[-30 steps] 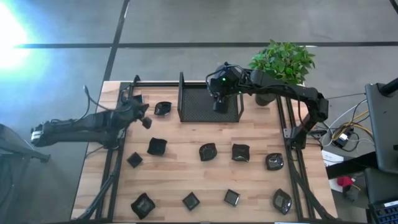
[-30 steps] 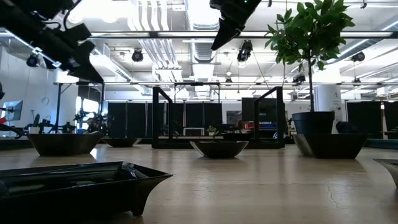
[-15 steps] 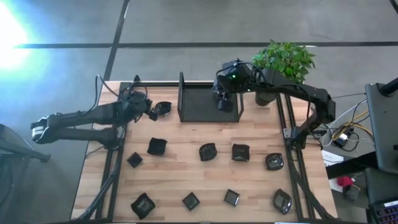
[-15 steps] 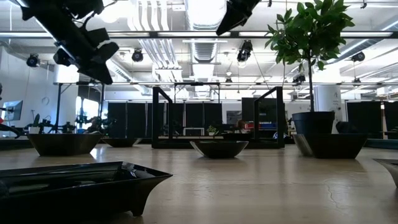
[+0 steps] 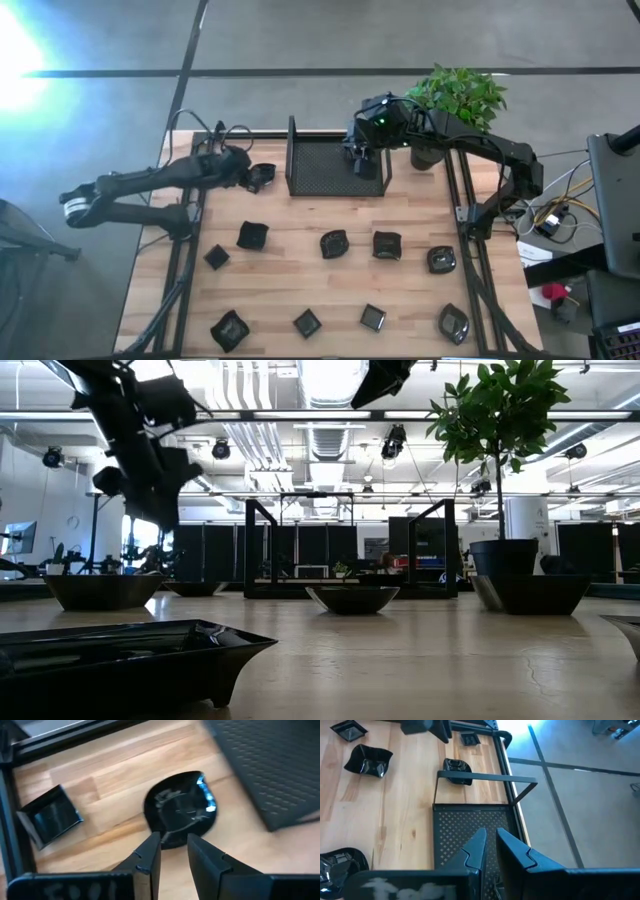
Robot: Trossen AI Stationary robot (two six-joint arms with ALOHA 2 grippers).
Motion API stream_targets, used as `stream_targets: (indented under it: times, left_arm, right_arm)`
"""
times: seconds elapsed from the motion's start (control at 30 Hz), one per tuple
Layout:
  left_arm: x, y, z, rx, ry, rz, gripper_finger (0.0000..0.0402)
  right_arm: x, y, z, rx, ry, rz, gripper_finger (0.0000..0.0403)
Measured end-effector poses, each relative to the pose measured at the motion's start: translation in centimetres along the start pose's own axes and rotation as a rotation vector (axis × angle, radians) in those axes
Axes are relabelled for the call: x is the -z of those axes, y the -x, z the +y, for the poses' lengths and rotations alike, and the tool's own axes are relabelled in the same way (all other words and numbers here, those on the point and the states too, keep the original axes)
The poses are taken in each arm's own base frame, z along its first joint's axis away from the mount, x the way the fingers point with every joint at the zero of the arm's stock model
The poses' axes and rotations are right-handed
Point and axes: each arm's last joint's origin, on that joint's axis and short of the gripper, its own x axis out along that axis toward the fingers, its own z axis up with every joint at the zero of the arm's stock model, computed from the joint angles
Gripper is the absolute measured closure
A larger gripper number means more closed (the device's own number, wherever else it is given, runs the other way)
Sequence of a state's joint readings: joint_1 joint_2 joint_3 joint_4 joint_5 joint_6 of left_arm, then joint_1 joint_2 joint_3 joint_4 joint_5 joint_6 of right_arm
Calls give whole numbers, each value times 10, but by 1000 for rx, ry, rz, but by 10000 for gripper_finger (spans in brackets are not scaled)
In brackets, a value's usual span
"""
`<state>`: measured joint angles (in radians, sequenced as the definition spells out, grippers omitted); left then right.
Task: Pick & Place Mini shaped plates
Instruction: Put the black leaf-shaped plate on the shelf
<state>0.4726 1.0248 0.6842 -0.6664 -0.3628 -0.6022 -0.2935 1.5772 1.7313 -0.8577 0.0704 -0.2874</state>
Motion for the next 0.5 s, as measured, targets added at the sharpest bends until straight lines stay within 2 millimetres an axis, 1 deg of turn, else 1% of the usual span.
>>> stream_targets:
  times: [0.2, 0.5]
  left_arm:
    - [-5, -22, 6, -84, -1, 55, 312]
    - [-8, -58, 0, -123, -22, 98, 313]
  right_arm:
    - [0, 0, 0, 0, 0, -1, 364]
    - [0, 0, 0, 0, 0, 0, 364]
